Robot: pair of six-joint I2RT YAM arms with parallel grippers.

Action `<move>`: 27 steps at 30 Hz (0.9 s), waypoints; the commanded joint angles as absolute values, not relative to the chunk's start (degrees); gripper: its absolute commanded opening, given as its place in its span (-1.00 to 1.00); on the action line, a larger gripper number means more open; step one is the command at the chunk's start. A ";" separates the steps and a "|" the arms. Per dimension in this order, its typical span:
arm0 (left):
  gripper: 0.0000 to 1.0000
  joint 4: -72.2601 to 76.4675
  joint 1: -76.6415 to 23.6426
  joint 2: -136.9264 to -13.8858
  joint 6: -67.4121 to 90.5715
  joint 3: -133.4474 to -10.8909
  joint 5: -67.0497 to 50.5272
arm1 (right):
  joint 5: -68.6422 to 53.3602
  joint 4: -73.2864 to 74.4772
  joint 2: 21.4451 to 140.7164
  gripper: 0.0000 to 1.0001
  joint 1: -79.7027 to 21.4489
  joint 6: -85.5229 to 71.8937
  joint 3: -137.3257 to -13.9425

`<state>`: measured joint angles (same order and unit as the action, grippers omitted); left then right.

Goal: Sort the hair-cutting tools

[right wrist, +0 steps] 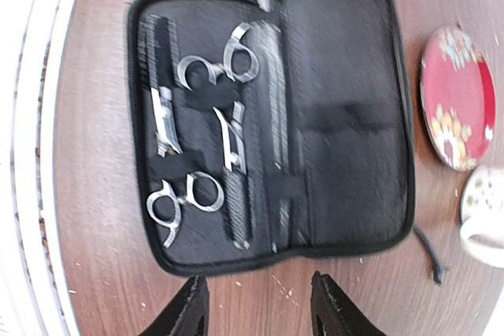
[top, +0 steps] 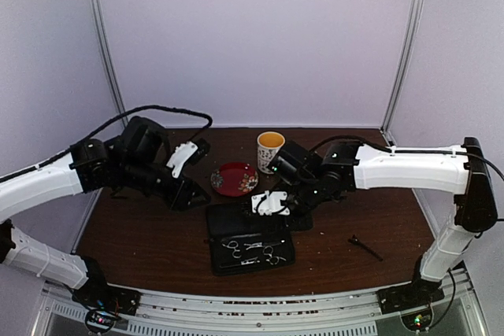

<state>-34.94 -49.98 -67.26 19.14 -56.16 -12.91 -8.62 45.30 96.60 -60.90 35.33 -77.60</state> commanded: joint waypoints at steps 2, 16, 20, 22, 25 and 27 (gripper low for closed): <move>-0.06 -37.94 -49.43 -71.17 5.94 -70.15 -4.02 | -3.89 48.03 92.91 -0.11 -55.48 31.69 -73.91; 0.06 -29.68 -41.36 -88.58 5.13 -78.35 -10.42 | 4.72 55.37 78.92 -0.14 -42.82 31.86 -48.07; 0.06 -27.71 -40.10 -87.37 5.36 -74.73 -9.93 | 5.60 56.65 80.83 -0.15 -42.01 31.43 -45.47; 0.06 -27.36 -40.06 -86.82 5.26 -73.14 -9.26 | 5.77 56.37 81.97 -0.16 -41.15 31.11 -44.71; 0.06 -27.66 -40.08 -86.32 5.46 -72.35 -9.05 | 5.19 55.86 82.51 -0.17 -40.22 30.71 -43.62; 0.06 -27.66 -40.03 -86.14 5.61 -72.30 -9.23 | 5.34 55.64 82.81 -0.17 -39.81 30.76 -42.99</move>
